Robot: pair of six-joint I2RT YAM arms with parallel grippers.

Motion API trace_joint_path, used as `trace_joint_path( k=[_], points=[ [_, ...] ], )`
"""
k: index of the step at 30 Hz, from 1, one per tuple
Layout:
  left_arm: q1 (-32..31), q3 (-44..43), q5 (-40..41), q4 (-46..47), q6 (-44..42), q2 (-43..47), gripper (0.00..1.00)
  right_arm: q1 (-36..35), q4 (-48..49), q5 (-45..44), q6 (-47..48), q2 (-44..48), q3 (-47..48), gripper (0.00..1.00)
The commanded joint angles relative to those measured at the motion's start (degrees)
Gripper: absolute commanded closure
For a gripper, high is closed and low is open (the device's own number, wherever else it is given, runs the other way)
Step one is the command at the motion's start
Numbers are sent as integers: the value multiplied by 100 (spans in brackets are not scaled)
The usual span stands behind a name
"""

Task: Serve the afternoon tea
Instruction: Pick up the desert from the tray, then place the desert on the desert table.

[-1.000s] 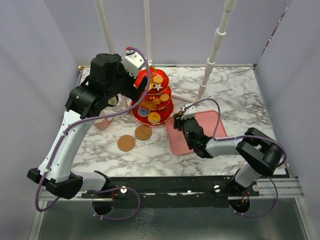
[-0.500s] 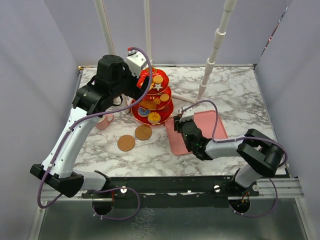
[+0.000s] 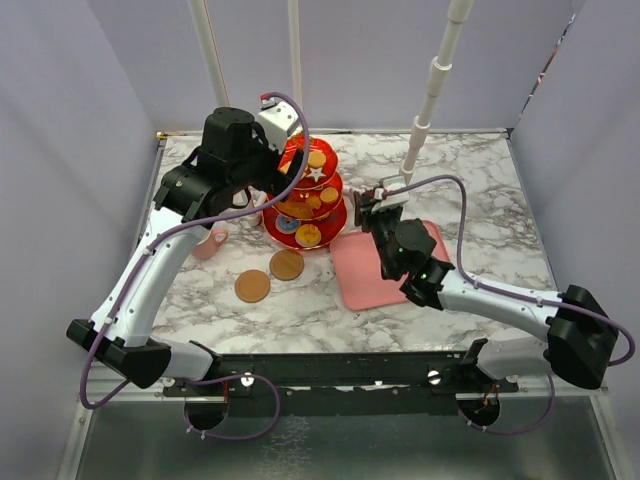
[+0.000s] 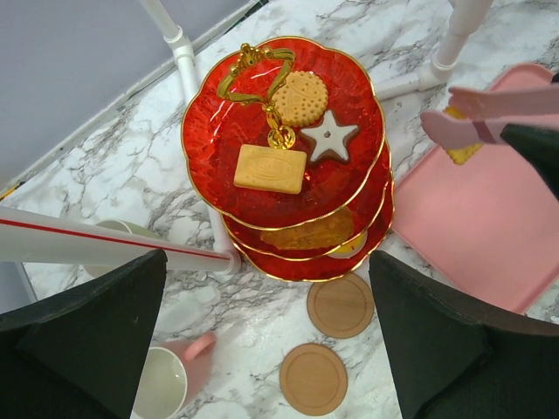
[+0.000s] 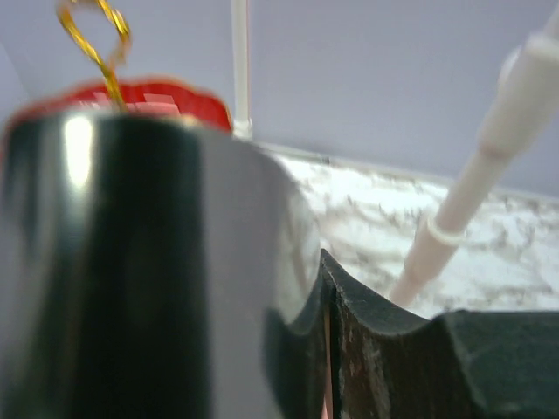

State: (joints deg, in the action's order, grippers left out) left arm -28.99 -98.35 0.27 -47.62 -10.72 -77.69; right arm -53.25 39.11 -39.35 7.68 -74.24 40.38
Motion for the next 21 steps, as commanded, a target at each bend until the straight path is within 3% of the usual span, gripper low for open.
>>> trace_joint_path(
  k=[1,10,21],
  points=[
    [7,-110,-18,36,2,-11,1,119,-433,531,416,152,1051,82],
    [6,-187,-20,-14,-89,65,1,591,-1085,1811,499,-747,3099,81],
    [8,-173,-177,-59,-157,111,1,1038,-1395,2600,136,-1760,4156,81]
  ],
)
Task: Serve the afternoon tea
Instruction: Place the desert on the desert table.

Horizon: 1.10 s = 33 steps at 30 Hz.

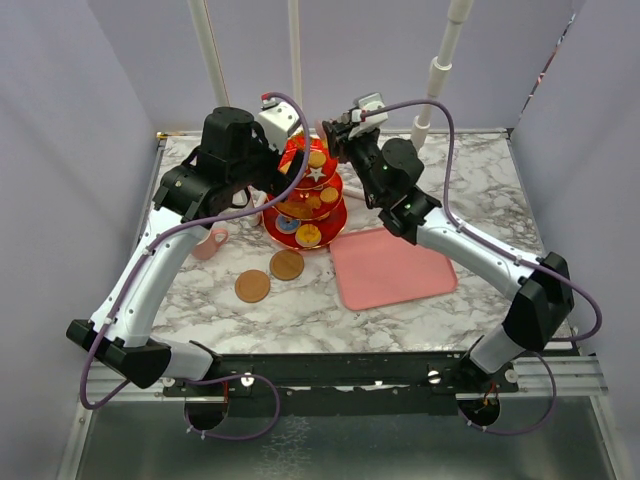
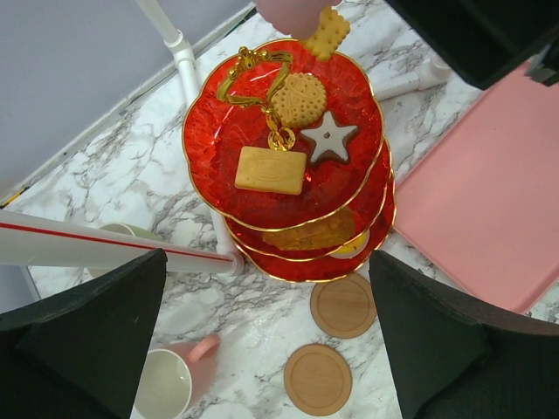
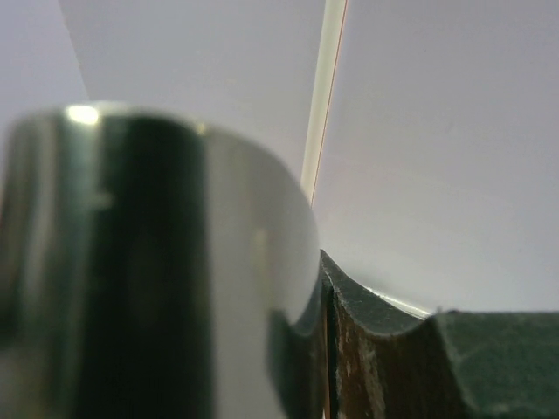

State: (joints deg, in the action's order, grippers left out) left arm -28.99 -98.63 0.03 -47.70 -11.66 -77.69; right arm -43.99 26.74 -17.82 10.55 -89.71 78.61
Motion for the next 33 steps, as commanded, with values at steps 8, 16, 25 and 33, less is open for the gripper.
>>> trace_joint_path(
  k=[8,16,25,33],
  points=[
    [8,-211,-227,-64,-61,83,1,247,-168,741,-291,-709,744,78],
    [8,-340,-224,-164,-91,43,1,268,-335,995,-581,-1021,995,67],
    [7,-322,-234,-177,-144,74,1,268,-213,1000,-675,-970,884,44],
    [1,-295,-191,-175,-137,110,1,263,-177,904,-668,-809,838,38]
  ],
)
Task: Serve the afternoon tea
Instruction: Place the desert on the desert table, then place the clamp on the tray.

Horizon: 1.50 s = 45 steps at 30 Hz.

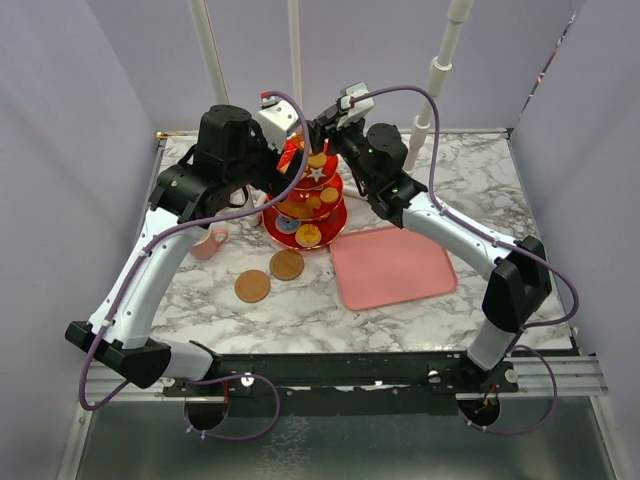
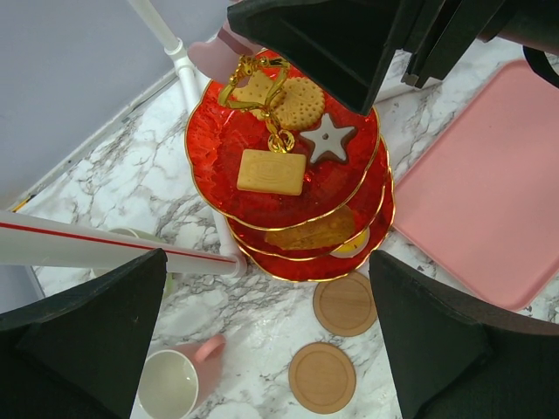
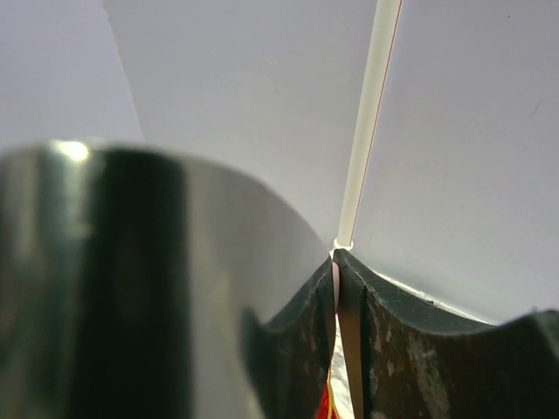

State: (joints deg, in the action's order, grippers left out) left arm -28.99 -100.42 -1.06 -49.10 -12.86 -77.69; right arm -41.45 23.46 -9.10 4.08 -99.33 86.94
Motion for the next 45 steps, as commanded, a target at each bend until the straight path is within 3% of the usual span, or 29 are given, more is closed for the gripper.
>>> trace_joint_path(
  k=[1,9,15,18,21,27,36,40,45],
  points=[
    [7,-114,-87,-30,-20,111,1,20,195,-30,-2,217,-27,38],
    [3,-157,-191,-40,15,90,1,49,152,-495,158,1148,-499,39],
    [3,-193,-236,-39,1,65,1,49,-603,-1069,-307,2321,-1406,39],
    [8,-184,-215,-48,-48,82,1,49,-1559,-1383,-1051,3000,-1862,41],
    [8,-174,-216,-83,-70,87,1,45,-3157,-1610,-1974,3438,-2031,44],
    [8,-70,-261,-90,-103,133,1,49,-5050,-1282,-3808,3955,-2688,45],
    [8,-67,-292,-85,-219,220,1,70,-5607,-1192,-5849,4208,-3494,43],
    [8,-20,-285,-90,-281,292,1,222,-5461,-1222,-6497,3950,-3751,43],
    [8,55,-395,-111,-290,367,1,681,-5102,-625,-7005,3276,-3789,43]
  ],
)
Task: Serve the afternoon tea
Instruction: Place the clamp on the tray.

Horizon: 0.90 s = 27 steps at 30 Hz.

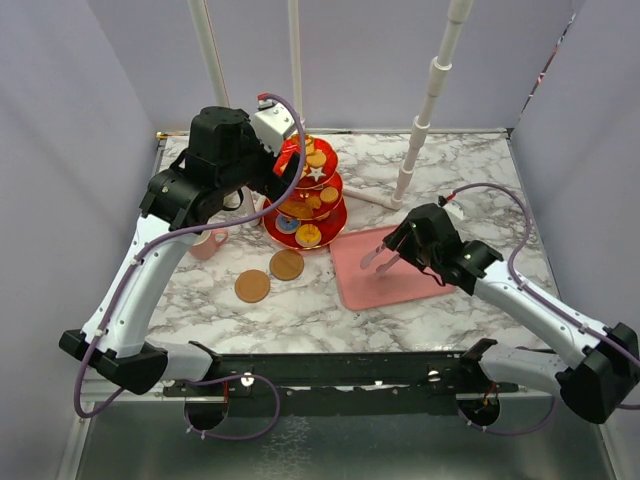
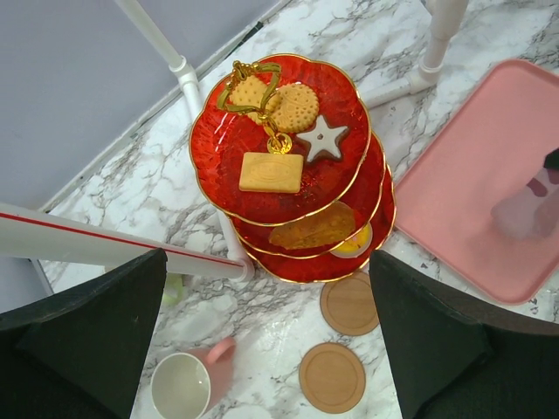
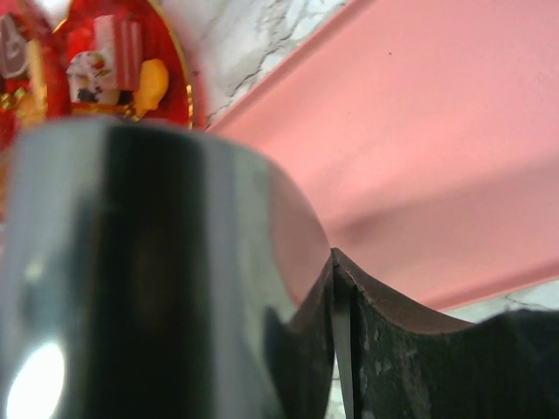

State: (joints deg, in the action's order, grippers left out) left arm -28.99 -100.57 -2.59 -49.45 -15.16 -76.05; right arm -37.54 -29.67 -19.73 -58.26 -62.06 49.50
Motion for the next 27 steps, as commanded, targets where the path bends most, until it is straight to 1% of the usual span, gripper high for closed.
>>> trace_joint_path(
  k=[1,4,7,11,17,21,25,27],
  points=[
    [8,68,-291,-98,-47,205,1,380,244,547,-837,-609,-21,44],
    [8,81,-354,-158,-38,189,1,580,305,726,-968,-949,31,45],
    [8,99,-319,-200,-87,180,1,721,447,765,-1178,-1094,-88,45],
    [8,124,-279,-209,-125,201,1,836,366,607,-1384,-1282,-109,41],
    [8,60,-286,-200,-146,226,1,1153,738,1097,-1704,-1845,-456,39],
    [7,93,-248,-206,-210,253,1,1328,1025,1363,-1958,-2036,-762,35],
    [8,105,-198,-207,-258,264,1,1354,1214,1287,-1908,-2029,-889,31],
    [6,97,-214,-197,-255,254,1,1355,1155,1153,-1829,-2037,-821,28]
  ],
)
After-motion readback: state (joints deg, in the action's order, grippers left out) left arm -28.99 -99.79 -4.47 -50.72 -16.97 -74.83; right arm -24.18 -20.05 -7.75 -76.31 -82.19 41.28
